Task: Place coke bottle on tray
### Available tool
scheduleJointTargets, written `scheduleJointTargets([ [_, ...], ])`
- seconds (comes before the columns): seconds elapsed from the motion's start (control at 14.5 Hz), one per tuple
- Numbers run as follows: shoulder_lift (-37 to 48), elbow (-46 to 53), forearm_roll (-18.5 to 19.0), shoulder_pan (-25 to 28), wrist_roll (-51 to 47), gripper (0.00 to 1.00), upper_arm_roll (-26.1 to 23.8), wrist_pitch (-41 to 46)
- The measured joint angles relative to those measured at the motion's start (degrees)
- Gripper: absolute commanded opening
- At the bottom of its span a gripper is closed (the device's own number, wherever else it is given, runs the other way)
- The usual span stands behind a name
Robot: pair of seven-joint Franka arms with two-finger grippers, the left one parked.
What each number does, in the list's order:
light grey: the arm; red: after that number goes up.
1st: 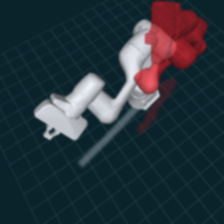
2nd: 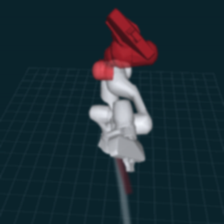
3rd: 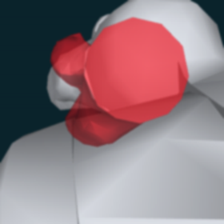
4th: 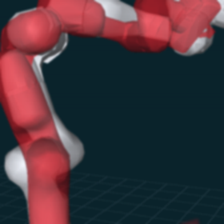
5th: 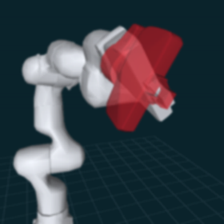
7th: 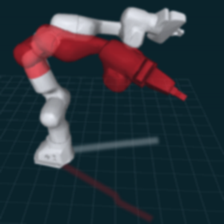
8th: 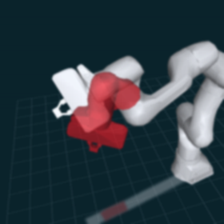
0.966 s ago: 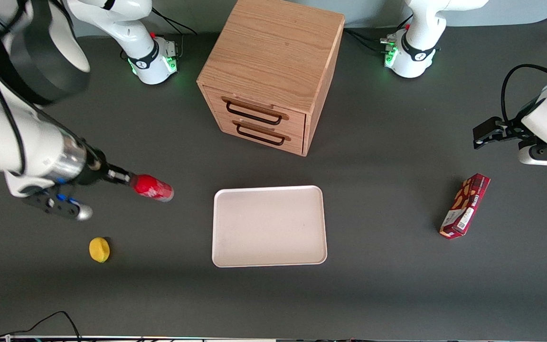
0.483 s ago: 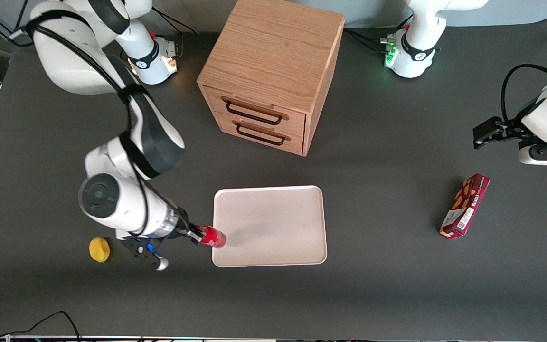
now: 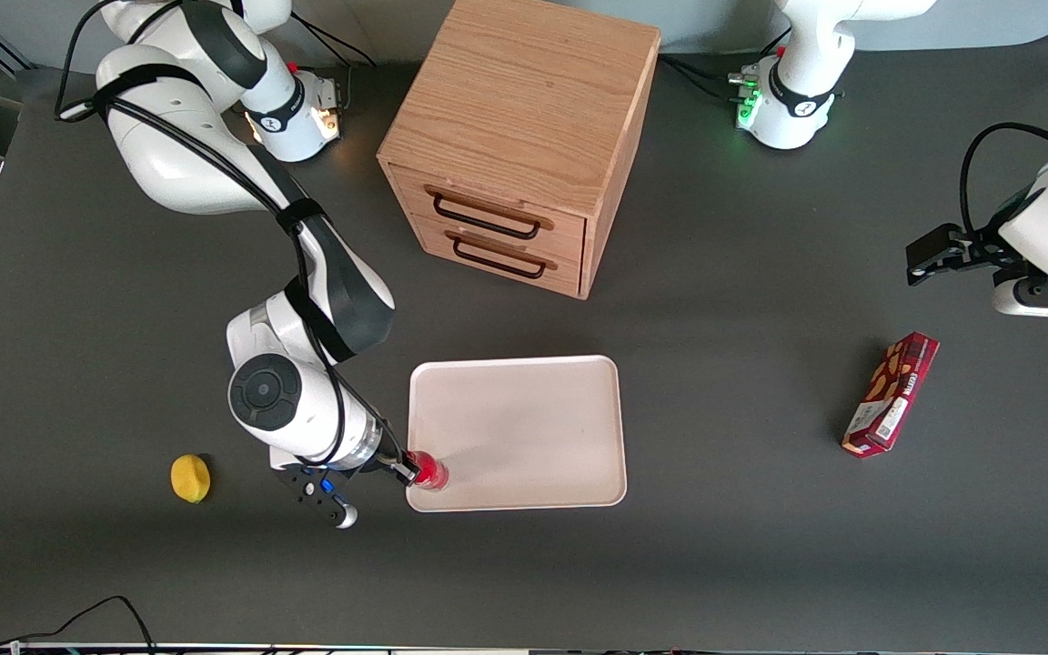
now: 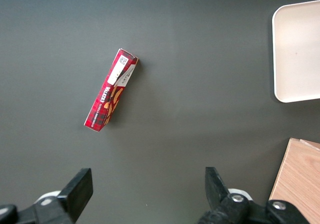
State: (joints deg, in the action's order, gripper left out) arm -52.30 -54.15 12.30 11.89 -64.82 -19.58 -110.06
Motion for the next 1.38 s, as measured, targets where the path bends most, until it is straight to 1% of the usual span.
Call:
scheduleJointTargets([
  [0.21,1.55,2.44,1.08,-1.32,0.45,1.00,-2.73,5.78],
  [0.34,6.33,3.37,2.44,-3.73,4.26,1.00,-5.76,14.15],
  [0.48,14.73,2.34,2.72,-7.43,10.20,1.00,-8.47,23.74],
  [0.55,19.96,0.40,2.69,-9.31,13.56,1.00,-9.05,27.54],
  [0.62,25.71,-2.86,2.10,-11.18,17.25,1.00,-9.18,30.12],
  [0.69,31.60,-7.13,0.23,-12.95,20.93,1.00,-8.65,31.56],
  [0.76,37.41,-12.03,-2.96,-14.02,24.66,1.00,-6.24,32.14],
  [0.83,43.04,-17.55,-6.48,-14.35,28.78,1.00,-2.15,32.22],
  [0.9,48.34,-23.62,-9.14,-14.67,33.23,1.00,2.19,31.75],
  [1.03,57.07,-36.12,-11.32,-15.56,40.28,1.00,8.35,28.22],
  [1.1,60.85,-42.61,-11.87,-15.71,42.09,1.00,10.36,25.15],
  [1.24,67.45,-54.81,-13.09,-15.63,43.19,1.00,11.69,18.78],
  [1.31,69.86,-58.98,-13.55,-15.34,43.19,1.00,11.62,17.06],
  [1.38,71.27,-60.86,-14.09,-15.17,43.07,1.00,11.60,16.50],
])
